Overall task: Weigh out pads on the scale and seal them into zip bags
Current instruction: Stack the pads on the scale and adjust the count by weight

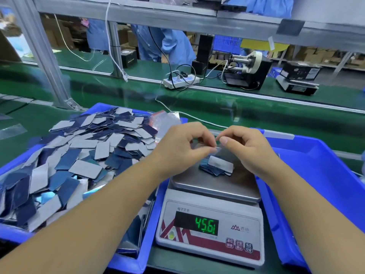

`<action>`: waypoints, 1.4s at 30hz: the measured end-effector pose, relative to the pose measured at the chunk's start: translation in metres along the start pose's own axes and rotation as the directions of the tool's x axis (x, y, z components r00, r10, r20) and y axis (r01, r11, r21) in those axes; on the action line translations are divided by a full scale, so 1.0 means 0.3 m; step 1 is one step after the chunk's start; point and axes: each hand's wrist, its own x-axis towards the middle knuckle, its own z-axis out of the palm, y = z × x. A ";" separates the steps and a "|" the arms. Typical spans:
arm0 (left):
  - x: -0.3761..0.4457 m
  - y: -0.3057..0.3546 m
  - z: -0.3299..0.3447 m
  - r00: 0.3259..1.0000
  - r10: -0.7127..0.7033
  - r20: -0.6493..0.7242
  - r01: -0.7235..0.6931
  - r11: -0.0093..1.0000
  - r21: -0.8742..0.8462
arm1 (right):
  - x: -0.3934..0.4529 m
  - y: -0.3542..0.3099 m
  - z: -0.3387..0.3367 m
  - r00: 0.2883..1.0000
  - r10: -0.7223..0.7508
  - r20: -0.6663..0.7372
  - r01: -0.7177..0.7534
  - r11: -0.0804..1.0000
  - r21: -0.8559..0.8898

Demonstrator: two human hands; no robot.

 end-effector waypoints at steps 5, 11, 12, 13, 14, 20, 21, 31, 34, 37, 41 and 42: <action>0.026 -0.008 0.055 0.971 0.224 0.087 -0.237 0.948 0.213 | 0.006 0.020 -0.018 0.999 0.015 -0.034 -0.016 1.000 -0.026; 0.010 -0.021 0.044 0.970 0.097 0.225 -0.129 0.983 0.130 | 0.001 0.031 -0.024 0.999 0.038 -0.037 -0.039 0.999 -0.025; 0.009 -0.019 0.040 0.975 0.076 0.208 -0.102 0.988 0.117 | 0.000 0.032 -0.027 0.999 0.043 -0.032 -0.044 0.999 -0.031; 0.008 -0.018 0.036 0.982 0.059 0.178 -0.079 0.991 0.104 | 0.000 0.033 -0.030 0.999 0.046 -0.027 -0.047 0.998 -0.041; 0.007 -0.018 0.031 0.989 0.039 0.141 -0.052 0.995 0.091 | 0.001 0.036 -0.034 0.999 0.051 -0.018 -0.052 0.997 -0.059; -0.009 -0.039 -0.014 0.986 -0.164 0.007 0.164 0.985 0.055 | 0.004 0.056 -0.078 0.976 0.191 0.102 -0.158 0.950 -0.270; -0.011 -0.044 -0.020 0.981 -0.195 0.005 0.194 0.979 0.062 | 0.004 0.058 -0.085 0.971 0.211 0.114 -0.172 0.945 -0.279; -0.008 -0.068 -0.012 0.903 -0.375 0.211 0.264 0.870 0.417 | 0.001 0.053 -0.088 0.957 0.248 0.153 -0.172 0.905 -0.389; -0.008 -0.065 -0.003 0.908 -0.351 0.230 0.208 0.853 0.478 | -0.002 0.045 -0.088 0.951 0.259 0.172 -0.175 0.903 -0.392; -0.006 -0.058 0.013 0.894 -0.337 0.296 0.146 0.842 0.519 | -0.005 0.035 -0.085 0.933 0.289 0.215 -0.195 0.907 -0.373; -0.007 -0.038 0.029 0.861 -0.311 0.404 0.090 0.873 0.480 | -0.005 0.022 -0.085 0.903 0.327 0.277 -0.220 0.908 -0.356; -0.005 -0.035 0.029 0.854 -0.309 0.419 0.081 0.874 0.480 | -0.006 0.021 -0.083 0.901 0.326 0.288 -0.214 0.908 -0.360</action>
